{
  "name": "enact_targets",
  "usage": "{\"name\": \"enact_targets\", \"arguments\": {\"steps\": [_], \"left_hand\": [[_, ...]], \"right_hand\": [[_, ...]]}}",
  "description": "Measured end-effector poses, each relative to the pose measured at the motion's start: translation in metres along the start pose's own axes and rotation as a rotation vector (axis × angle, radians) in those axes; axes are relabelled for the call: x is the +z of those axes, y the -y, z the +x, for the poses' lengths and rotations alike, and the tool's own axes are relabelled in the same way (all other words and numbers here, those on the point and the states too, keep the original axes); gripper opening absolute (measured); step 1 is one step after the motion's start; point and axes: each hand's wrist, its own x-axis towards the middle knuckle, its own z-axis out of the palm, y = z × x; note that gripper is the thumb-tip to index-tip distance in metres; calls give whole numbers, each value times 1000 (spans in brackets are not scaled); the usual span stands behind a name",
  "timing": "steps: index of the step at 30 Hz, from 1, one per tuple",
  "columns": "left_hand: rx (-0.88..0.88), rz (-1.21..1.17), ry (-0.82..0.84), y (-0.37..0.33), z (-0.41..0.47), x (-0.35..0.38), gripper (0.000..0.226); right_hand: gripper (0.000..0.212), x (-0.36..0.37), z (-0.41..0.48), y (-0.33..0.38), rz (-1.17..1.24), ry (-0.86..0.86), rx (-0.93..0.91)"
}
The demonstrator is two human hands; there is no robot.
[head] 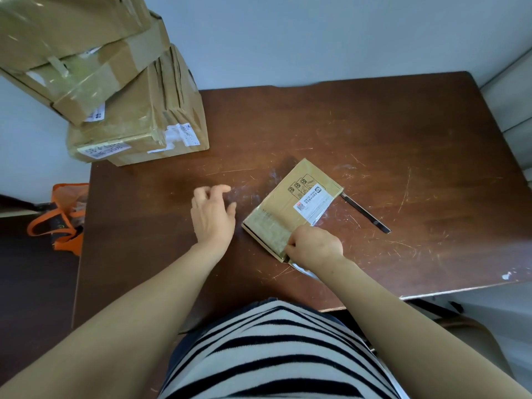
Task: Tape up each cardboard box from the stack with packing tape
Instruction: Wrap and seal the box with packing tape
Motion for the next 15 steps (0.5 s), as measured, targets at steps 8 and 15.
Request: {"name": "enact_targets", "arguments": {"steps": [8,15], "left_hand": [[134,9,260,-19,-23,13,33],[22,-243,291,-25,-23,15,36]], "right_hand": [[16,-2,-1,-1,58,21,-3],[23,-2,-4,-14,203,1,-38]]}}
